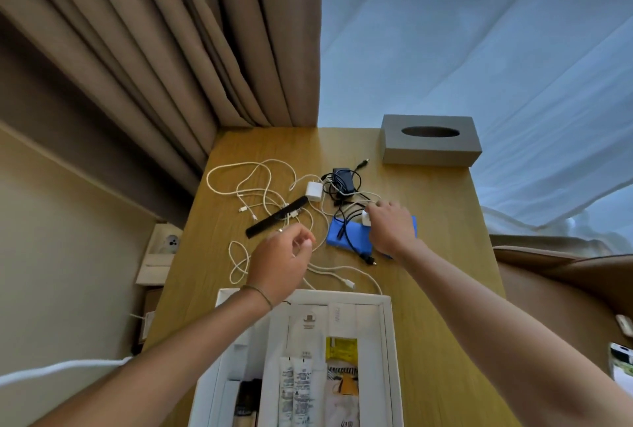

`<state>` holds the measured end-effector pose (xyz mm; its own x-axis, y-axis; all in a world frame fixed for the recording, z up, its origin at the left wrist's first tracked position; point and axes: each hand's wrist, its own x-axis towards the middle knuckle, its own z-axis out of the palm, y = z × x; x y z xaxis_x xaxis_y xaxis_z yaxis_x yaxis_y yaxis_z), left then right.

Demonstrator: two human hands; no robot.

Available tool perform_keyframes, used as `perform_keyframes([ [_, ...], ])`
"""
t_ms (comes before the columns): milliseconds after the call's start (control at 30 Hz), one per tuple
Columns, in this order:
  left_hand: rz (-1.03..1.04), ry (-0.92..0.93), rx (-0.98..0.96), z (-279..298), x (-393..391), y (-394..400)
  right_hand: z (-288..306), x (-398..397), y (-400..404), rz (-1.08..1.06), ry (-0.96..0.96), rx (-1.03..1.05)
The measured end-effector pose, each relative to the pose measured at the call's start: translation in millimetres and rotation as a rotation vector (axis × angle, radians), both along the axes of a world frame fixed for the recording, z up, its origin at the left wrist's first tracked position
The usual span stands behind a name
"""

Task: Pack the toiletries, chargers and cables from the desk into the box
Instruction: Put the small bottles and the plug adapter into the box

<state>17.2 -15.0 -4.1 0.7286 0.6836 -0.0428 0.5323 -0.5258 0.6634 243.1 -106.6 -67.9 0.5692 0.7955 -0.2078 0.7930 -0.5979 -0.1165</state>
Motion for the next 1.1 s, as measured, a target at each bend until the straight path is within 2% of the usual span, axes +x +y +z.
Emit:
perform_keyframes([
  [200, 0.042, 0.144, 0.002, -19.7, 11.2, 31.5, -20.1, 7.7, 3.4, -0.007, -0.070, 0.024],
  [300, 0.060, 0.192, 0.010, -28.2, 23.9, 45.8, -21.0, 9.2, 2.0, -0.073, 0.020, 0.126],
  [400, 0.064, 0.225, 0.009, -38.4, 45.7, 60.2, -12.2, 2.8, 2.8, -0.310, 0.317, 0.361],
  [533, 0.019, 0.262, 0.065, -56.4, 84.3, 78.8, 3.9, -7.0, 9.1, -0.647, 0.890, 0.546],
  [633, -0.087, 0.336, 0.179, -71.5, 110.9, 92.6, 8.1, -13.2, 13.4, -0.759, 1.093, 0.596],
  [867, -0.210, 0.448, 0.364, -110.1, 139.4, 123.3, 9.3, -28.8, 14.8, -0.790, 1.229, 0.619],
  [1100, -0.250, 0.433, 0.393, -109.8, 141.8, 125.8, 20.4, -44.6, 0.6, -0.784, 1.267, 0.599],
])
